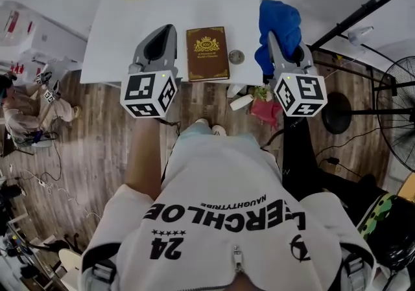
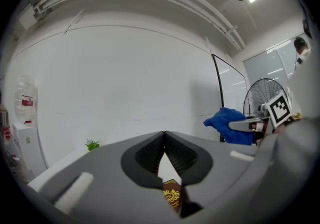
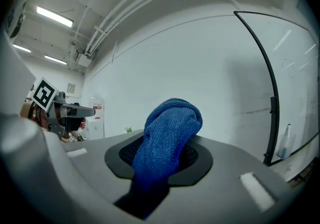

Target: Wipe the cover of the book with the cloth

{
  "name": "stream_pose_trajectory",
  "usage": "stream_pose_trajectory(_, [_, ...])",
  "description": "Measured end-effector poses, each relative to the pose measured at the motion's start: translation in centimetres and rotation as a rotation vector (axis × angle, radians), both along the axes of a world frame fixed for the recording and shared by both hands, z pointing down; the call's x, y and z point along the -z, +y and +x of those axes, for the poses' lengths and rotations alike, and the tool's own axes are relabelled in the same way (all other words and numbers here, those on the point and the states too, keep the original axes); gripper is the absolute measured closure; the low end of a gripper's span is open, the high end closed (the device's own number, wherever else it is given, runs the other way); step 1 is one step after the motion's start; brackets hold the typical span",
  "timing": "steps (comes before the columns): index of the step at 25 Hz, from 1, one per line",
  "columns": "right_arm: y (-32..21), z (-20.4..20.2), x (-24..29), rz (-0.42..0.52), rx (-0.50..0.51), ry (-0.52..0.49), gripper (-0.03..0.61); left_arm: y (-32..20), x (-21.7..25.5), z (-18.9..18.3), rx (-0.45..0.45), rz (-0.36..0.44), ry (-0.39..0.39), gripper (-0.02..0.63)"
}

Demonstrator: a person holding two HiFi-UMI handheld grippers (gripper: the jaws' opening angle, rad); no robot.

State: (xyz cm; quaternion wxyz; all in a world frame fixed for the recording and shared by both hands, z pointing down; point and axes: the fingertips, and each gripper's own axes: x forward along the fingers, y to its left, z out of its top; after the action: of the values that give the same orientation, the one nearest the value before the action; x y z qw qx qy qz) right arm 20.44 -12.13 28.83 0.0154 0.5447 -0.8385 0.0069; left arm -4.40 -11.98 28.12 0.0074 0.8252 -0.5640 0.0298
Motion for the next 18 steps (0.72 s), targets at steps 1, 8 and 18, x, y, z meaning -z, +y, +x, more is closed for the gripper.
stream_pose_trajectory(1, [0.0,0.2,0.2,0.013,-0.006,0.005,0.474,0.1,0.3,0.3,-0.005,0.010,-0.007,0.555])
stream_pose_trajectory(8, [0.2,0.4,0.9,0.056,-0.018,0.062,0.474,-0.1,0.7,0.7,-0.017,0.022,-0.026,0.555])
stream_pose_trajectory(18, [0.1,0.4,0.9,0.060,-0.019,0.073,0.474,-0.4,1.6,0.4,-0.002,0.055,-0.016,0.555])
